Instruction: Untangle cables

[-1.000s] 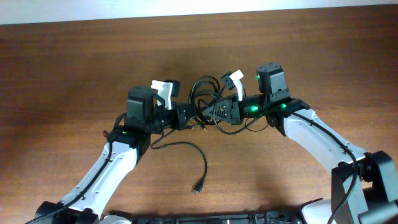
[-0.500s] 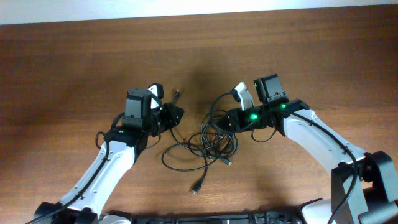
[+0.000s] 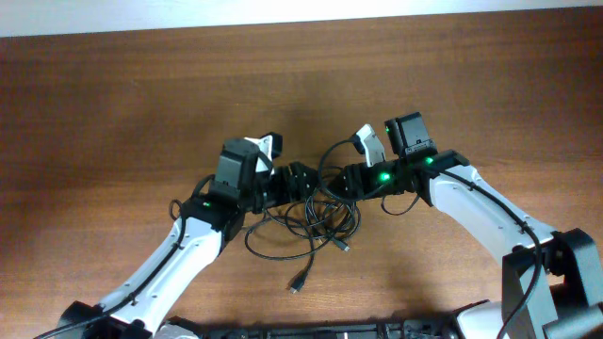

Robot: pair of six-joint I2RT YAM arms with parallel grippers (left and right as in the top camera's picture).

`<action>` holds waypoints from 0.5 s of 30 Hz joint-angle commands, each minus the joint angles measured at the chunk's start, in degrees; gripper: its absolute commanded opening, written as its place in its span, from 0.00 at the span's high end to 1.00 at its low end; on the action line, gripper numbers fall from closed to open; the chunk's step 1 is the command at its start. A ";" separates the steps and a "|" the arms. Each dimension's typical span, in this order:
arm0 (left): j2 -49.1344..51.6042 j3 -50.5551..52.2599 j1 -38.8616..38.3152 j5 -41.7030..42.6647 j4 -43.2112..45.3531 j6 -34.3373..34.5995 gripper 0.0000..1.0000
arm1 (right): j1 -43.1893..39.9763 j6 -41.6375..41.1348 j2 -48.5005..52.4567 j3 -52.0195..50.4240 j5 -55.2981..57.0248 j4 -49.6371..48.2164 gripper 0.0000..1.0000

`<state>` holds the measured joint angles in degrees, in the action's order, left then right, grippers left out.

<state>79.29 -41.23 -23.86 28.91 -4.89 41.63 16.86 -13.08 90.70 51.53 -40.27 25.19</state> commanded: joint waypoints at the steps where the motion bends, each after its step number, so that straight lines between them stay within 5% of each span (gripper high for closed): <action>1: -0.11 -0.17 -0.17 -4.46 -0.31 -0.28 0.12 | 0.09 0.57 -0.63 0.13 0.52 -0.07 0.49; 7: -0.11 -0.17 -0.17 -15.02 -1.73 -0.31 0.08 | -0.44 0.57 -0.70 0.26 0.04 -2.82 0.47; 9: -0.11 -0.17 -0.09 -18.29 -2.91 -0.81 0.08 | -2.29 1.09 -1.53 1.88 -5.05 -2.64 0.30; 11: -0.11 -0.17 0.00 -20.02 -3.61 -2.49 0.02 | -2.58 4.79 -3.48 2.78 -8.07 -1.03 0.25; 15: -0.11 -0.17 0.00 -28.20 -5.25 -2.64 0.01 | 3.19 7.39 -6.69 2.80 8.66 8.07 0.23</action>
<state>79.29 -41.23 -23.88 7.33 -10.11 40.16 17.08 -8.12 85.43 53.32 -40.16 31.81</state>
